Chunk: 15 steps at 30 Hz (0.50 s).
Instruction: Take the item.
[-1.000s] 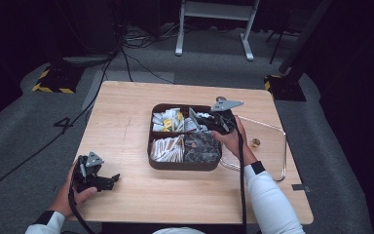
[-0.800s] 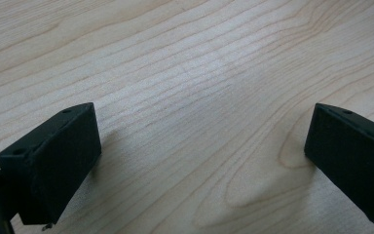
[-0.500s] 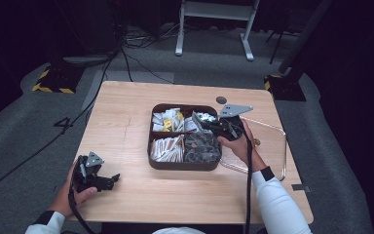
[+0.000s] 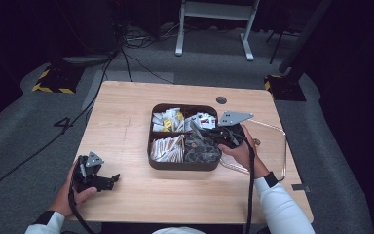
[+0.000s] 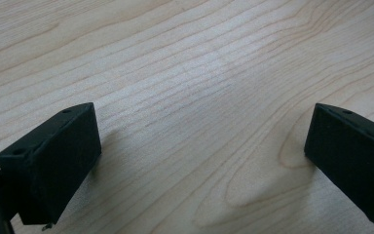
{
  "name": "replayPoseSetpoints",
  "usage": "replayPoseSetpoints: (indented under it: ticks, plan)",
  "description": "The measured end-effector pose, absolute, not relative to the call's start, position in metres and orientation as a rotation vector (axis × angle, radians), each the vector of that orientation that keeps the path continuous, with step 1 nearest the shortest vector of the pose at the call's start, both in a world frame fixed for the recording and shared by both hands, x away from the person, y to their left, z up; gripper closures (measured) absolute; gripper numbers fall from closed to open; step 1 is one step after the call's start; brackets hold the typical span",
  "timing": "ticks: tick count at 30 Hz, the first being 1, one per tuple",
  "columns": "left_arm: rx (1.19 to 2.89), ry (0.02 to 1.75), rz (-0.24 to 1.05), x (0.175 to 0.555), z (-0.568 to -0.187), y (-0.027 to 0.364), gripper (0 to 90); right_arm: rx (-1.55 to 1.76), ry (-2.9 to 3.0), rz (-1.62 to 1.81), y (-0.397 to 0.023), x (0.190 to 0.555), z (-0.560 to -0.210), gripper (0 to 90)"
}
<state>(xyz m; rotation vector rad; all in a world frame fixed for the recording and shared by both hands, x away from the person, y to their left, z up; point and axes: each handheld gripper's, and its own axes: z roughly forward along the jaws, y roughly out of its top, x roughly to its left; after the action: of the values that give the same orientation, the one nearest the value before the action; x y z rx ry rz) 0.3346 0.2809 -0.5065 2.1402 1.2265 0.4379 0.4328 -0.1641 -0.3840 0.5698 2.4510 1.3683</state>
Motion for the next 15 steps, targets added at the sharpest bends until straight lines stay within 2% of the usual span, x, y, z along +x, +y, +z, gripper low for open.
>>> replayPoseSetpoints:
  ticks: [15]
  plan:
    - [2.140, 1.226, 0.438, 0.335, -0.506, 0.281, 0.2, 0.492, 2.500, 1.383, -0.161, 0.412, -0.386, 90.0]
